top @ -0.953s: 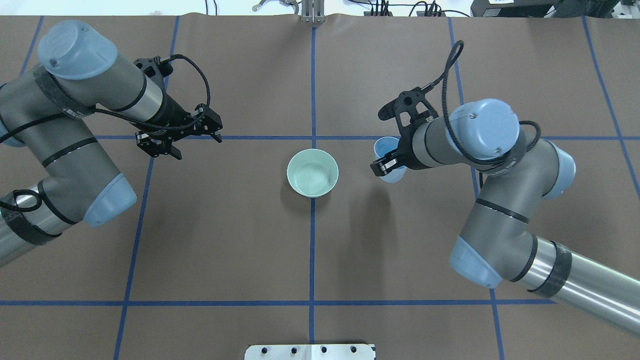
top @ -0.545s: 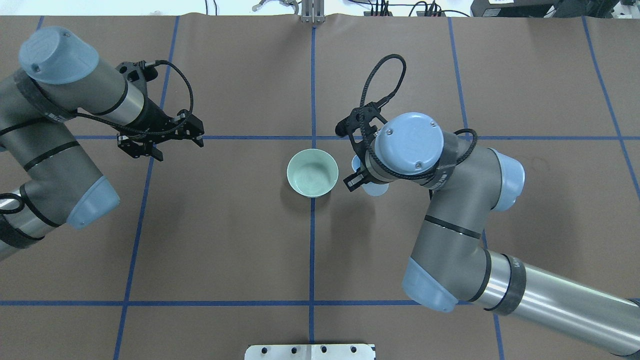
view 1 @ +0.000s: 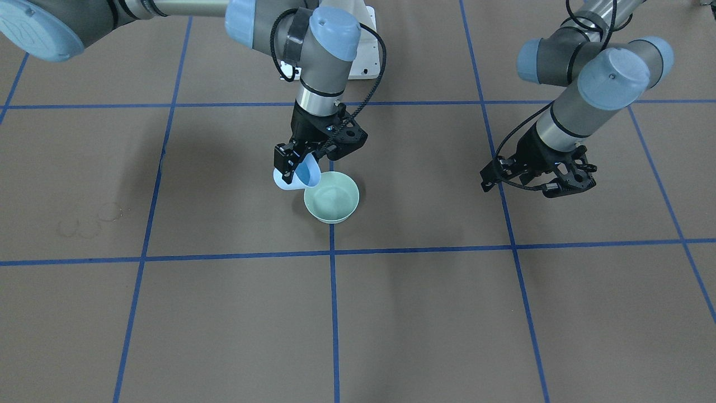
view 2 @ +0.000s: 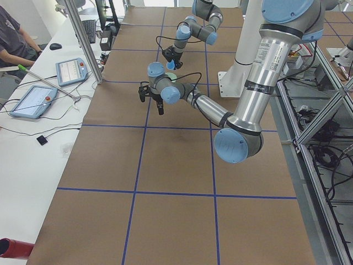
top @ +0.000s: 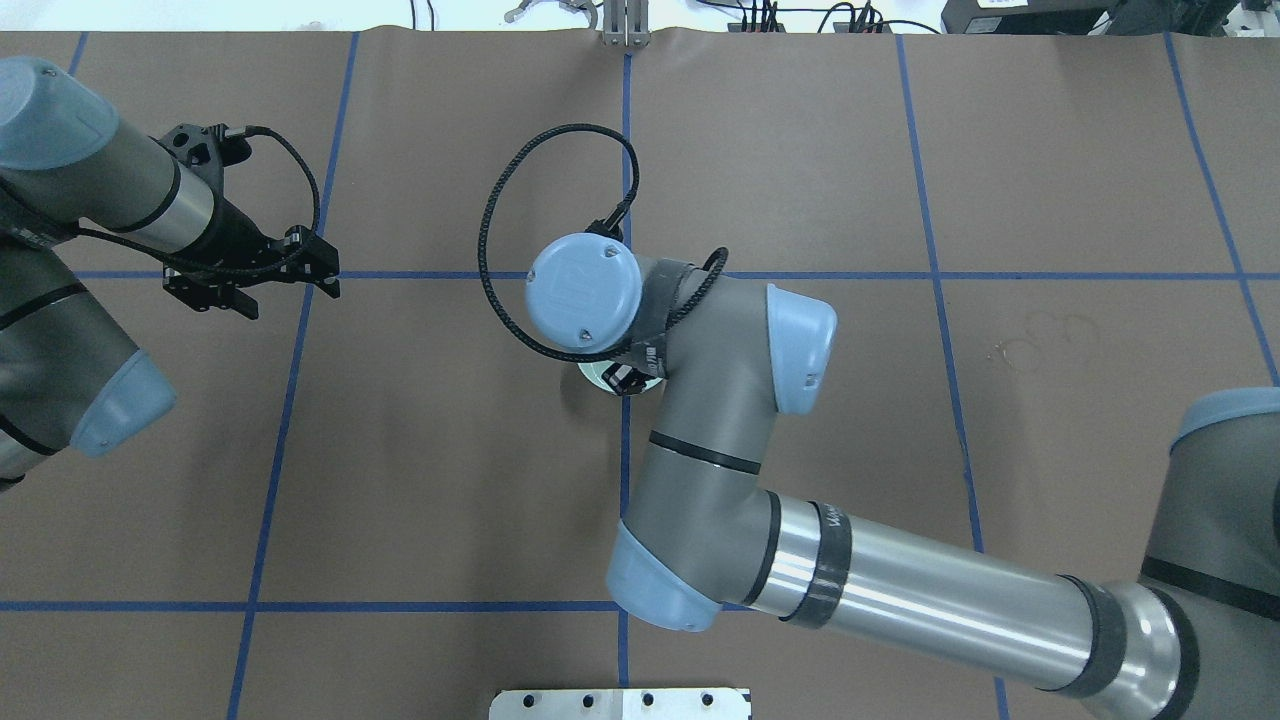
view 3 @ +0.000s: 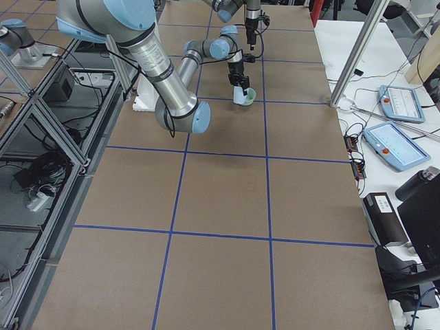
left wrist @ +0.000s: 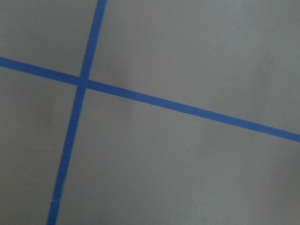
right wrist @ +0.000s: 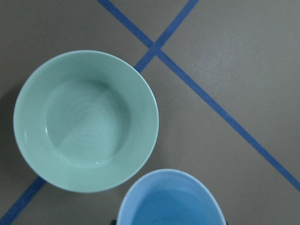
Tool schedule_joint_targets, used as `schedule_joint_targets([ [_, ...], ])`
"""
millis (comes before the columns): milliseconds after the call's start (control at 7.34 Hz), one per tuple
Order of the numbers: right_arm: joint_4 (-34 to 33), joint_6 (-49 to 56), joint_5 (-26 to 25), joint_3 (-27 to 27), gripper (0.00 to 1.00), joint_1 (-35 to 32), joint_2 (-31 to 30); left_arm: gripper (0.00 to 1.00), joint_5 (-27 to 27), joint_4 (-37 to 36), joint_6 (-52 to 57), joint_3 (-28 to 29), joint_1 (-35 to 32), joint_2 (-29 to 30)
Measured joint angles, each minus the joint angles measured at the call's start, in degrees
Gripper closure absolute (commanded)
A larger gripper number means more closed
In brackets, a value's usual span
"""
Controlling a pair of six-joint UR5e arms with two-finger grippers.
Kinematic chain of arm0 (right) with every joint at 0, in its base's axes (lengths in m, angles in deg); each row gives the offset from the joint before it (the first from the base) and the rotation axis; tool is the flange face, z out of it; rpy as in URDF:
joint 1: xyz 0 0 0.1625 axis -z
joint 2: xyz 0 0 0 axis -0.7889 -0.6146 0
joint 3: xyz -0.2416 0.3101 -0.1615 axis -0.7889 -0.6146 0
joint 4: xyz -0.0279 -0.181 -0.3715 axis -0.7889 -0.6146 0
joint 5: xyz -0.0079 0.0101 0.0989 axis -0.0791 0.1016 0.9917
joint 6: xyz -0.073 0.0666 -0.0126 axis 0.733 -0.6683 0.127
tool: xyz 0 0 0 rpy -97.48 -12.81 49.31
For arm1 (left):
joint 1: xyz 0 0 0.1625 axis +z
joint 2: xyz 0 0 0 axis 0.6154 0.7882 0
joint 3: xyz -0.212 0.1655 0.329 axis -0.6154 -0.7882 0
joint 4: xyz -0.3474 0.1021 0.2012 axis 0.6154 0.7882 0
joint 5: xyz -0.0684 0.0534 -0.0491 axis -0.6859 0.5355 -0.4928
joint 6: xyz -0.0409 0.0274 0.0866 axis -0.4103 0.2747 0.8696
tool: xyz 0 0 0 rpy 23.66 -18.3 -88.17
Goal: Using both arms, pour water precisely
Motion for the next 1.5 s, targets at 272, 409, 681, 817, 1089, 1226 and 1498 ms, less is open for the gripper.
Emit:
schedule_joint_targets([
  [272, -5.7, 6.9, -0.8, -9.8, 1.0, 0.0, 7.8, 0.0, 0.0, 0.0, 0.2, -0.2, -0.1, -0.4],
  [409, -7.5, 10.4, -0.9, -12.6, 1.0, 0.0, 9.6, 0.0, 0.0, 0.0, 0.2, -0.3, -0.1, -0.8],
  [681, -11.0, 17.7, -0.8, -16.5, 1.0, -0.4, 11.7, 0.0, 0.1, 0.0, 0.2, -0.4, -0.1, -1.0],
  [817, -12.7, 19.7, -0.5, -17.2, 1.0, -0.5, 12.4, 0.0, 0.1, 0.1, 0.2, -0.4, -0.1, -1.1],
  [1089, -15.2, 21.1, -0.1, -20.8, 1.0, -1.0, 15.7, 0.0, 0.1, 0.1, 0.2, -0.4, -0.1, -1.8],
  [1226, -15.6, 21.3, 0.1, -22.4, 1.0, -1.4, 17.0, 0.0, 0.1, 0.2, 0.2, -0.4, -0.1, -2.2],
  [1498, -15.9, 21.6, -0.7, -23.7, 1.0, -1.5, 17.8, 0.0, 0.1, 0.3, 0.2, -0.4, 0.0, -2.6],
])
